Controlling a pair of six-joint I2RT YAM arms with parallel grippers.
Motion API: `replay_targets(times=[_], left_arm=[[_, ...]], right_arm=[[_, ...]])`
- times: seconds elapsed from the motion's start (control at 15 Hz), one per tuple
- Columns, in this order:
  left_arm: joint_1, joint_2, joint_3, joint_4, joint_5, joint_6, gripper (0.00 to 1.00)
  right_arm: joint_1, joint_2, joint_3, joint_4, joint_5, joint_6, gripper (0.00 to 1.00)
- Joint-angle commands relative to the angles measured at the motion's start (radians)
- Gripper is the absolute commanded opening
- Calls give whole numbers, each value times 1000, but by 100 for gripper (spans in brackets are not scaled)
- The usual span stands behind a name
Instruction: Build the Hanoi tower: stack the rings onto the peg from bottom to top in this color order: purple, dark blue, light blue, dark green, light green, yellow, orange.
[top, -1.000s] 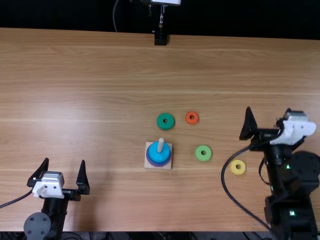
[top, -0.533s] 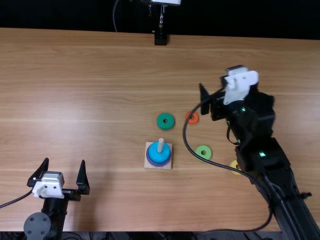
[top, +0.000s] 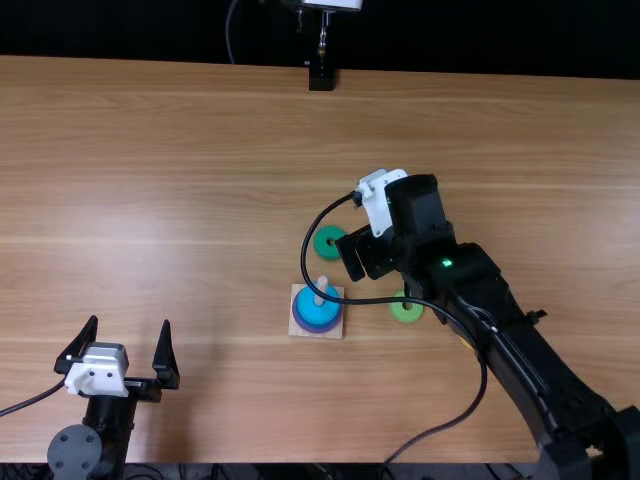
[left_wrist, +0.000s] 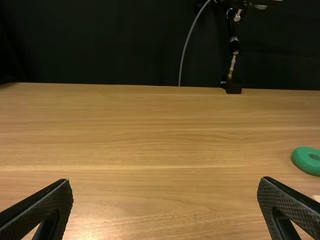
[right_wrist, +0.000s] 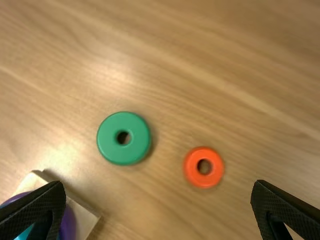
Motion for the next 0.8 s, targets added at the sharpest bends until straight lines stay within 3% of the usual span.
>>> replay_targets(times=[0.0,0.13,0.2,0.73], left_arm=[[7,-12,-17,-18,8,5,100],[7,-12,-17,-18,8,5,100],[7,-12,-17,-18,8,5,100],[7,-12,-17,-18,10,3,100]], right_arm=[[1,48,55,4,-15,28,100],[1,133,107,8,-15,188,100],[1,168,129,4,-17,230,100],[48,325,235,2,-15,236,100]])
